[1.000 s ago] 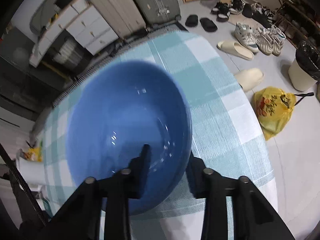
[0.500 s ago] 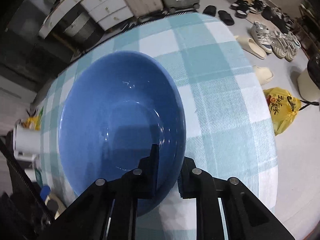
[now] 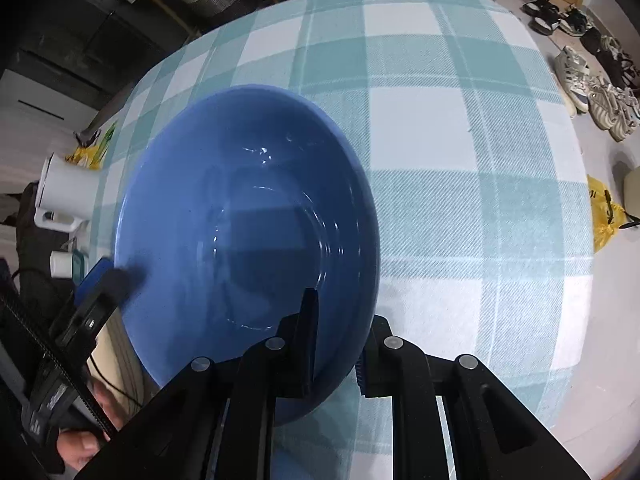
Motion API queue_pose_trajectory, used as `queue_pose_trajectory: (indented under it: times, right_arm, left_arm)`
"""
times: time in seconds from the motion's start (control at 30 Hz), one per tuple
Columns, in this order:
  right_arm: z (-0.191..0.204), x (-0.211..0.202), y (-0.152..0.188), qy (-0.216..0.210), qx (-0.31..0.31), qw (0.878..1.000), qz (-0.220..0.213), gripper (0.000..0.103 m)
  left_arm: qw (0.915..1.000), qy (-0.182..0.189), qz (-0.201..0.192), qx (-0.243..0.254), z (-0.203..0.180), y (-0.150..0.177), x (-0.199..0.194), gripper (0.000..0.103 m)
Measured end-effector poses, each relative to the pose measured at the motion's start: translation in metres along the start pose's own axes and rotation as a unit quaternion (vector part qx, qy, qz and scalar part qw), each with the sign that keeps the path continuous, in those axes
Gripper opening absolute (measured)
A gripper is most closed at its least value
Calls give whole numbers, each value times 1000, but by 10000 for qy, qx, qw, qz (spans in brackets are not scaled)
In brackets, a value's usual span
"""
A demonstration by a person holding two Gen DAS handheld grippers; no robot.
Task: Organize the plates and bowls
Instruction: 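Lift the blue bowl with the right tool while the left tool approaches its rim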
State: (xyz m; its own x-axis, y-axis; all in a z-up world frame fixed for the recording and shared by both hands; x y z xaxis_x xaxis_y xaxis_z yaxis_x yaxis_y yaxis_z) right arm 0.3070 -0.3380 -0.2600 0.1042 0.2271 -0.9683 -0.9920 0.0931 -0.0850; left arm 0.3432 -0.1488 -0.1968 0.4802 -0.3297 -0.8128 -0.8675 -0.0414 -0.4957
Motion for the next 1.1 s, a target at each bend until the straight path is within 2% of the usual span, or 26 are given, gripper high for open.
queue_pose_trajectory:
  times: [0.27,0.5,0.6,0.67,0.93,1.1]
  right_arm:
    - [18,2,23,-45,-451,9987,227,16]
    - [20,4,36,-60,-560,9979,315,16]
    - [16,4,39,-58,-578,9977,349,16]
    - [17,3,39,-62,-599,9977,307,16]
    - [19,-5,32,125,-764,9970,94,18]
    - [18,-16,22,143,-653,9977,-146,20]
  left_arm:
    - [9997,-165,135,106,2,5,8,91]
    - [9992,-254,234,215,2,12,16,61]
    - [9990,-211,323,237,1,16,21,57]
    - [9988,-209,385,203,2,18,23,48]
    - [9990,-165,388,146,3,17,21,47]
    - [9990,-149,408,146,3,18,21,48]
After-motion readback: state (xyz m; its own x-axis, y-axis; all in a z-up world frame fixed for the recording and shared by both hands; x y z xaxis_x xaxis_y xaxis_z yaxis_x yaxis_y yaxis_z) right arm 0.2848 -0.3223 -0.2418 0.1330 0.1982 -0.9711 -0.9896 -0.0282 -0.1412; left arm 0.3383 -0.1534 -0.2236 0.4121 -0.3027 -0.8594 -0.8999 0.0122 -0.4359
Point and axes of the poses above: each gripper's, at about its wrist camera, not at the fingertips, and x roughly the way its jaws point, z to its left, y to its underside, the point moved 10 cm from there along x, roughly the way its jaws point, and after that the axes turned 1 degree about y, right-handed, at the moved point
